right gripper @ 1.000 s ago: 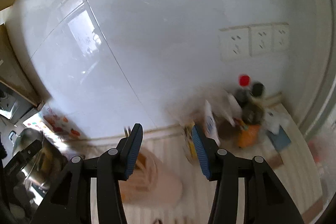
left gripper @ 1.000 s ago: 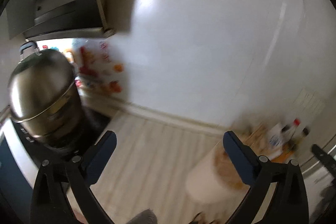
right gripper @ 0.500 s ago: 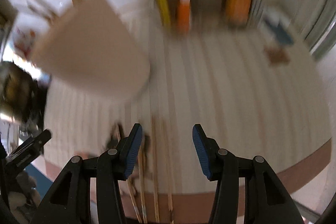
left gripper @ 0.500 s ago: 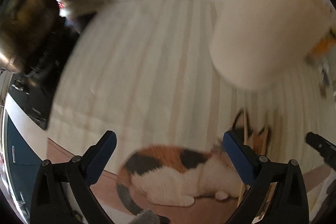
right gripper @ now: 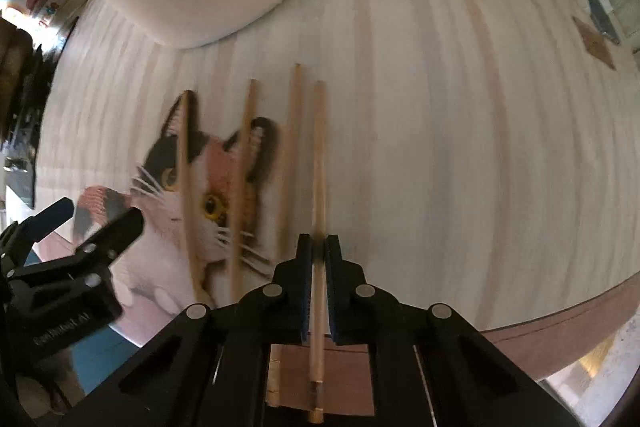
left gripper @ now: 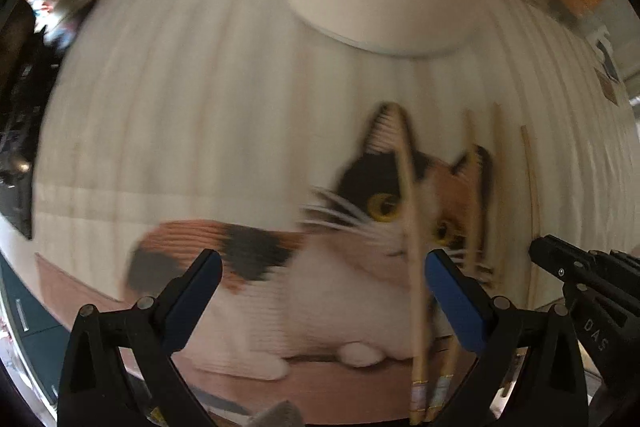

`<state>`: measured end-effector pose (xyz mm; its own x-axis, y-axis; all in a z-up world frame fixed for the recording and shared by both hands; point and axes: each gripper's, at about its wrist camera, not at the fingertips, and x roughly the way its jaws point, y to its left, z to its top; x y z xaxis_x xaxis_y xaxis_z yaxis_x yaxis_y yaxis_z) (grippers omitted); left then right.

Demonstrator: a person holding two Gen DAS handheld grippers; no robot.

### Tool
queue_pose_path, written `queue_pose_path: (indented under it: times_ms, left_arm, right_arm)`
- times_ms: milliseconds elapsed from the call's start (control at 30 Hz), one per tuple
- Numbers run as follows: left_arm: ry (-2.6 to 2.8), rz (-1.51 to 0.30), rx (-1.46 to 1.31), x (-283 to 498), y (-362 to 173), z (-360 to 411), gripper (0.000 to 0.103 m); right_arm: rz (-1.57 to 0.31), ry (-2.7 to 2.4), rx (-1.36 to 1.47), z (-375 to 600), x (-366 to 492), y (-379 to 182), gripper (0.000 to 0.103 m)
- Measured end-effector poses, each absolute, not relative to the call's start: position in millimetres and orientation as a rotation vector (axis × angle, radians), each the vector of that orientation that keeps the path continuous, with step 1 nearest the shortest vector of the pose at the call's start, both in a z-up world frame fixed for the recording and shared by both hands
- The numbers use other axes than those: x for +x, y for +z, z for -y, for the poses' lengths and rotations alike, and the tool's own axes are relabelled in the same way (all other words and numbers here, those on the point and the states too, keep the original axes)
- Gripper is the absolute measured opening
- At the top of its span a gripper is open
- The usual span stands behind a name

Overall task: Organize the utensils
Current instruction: 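Move both open tools down to the remaining chopsticks on the mat, then close the left tool on a chopstick while the right tool grasps another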

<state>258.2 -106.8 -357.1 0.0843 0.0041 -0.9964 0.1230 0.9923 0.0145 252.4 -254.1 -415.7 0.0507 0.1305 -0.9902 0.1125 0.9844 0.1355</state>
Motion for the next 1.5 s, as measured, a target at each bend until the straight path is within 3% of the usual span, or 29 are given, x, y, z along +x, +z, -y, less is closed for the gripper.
queue_pose_path:
  times_ms: [67,100,167,233,267,333,400,833,1000,1200,1500]
  left_arm:
    - [-0.119,-1.518,0.101,257.6,-365.3,118.8,0.101]
    - [-0.125,-1.527,0.101,257.1,-368.1,122.3,0.093]
    - [-0.128,-1.514,0.131,255.5,-368.5,129.0,0.089]
    - [-0.149,-1.471,0.149,252.6,-361.6,131.8,0.064]
    - [-0.154,-1.463,0.150,251.7,-359.5,131.0,0.057]
    - [-0.152,-1.457,0.149,249.2,-354.1,125.9,0.027]
    - [-0.153,-1.461,0.151,249.0,-351.9,119.2,0.013]
    - [-0.166,-1.486,0.183,245.7,-349.2,104.3,0.011]
    - [-0.164,-1.609,0.052,259.0,-361.5,81.8,0.012]
    - [-0.208,-1.534,0.131,262.6,-359.8,88.8,0.005]
    - [-0.264,-1.540,0.194,263.5,-359.7,101.3,0.007]
  right_arm:
    - [-1.534,-0.007,0.196,269.8,247.1,-416.7,0.006]
    - [-1.535,-0.018,0.190,275.4,245.1,-416.7,0.006]
    - [-1.553,-0.023,0.193,288.2,240.5,-418.2,0.006]
    - [-1.563,-0.024,0.181,295.4,235.7,-419.6,0.007]
    - [-1.569,-0.022,0.179,298.1,235.1,-421.0,0.007]
    - [-1.563,-0.017,0.178,302.9,232.4,-421.9,0.007]
    - [-1.566,-0.023,0.176,306.1,231.3,-422.0,0.007]
    - [-1.598,-0.001,0.192,304.4,254.8,-426.6,0.008]
    - [-1.606,-0.004,0.193,304.2,252.9,-423.3,0.008]
    - [-1.599,-0.012,0.231,303.5,253.5,-426.9,0.008]
    - [-1.583,-0.018,0.303,314.8,253.4,-426.0,0.007]
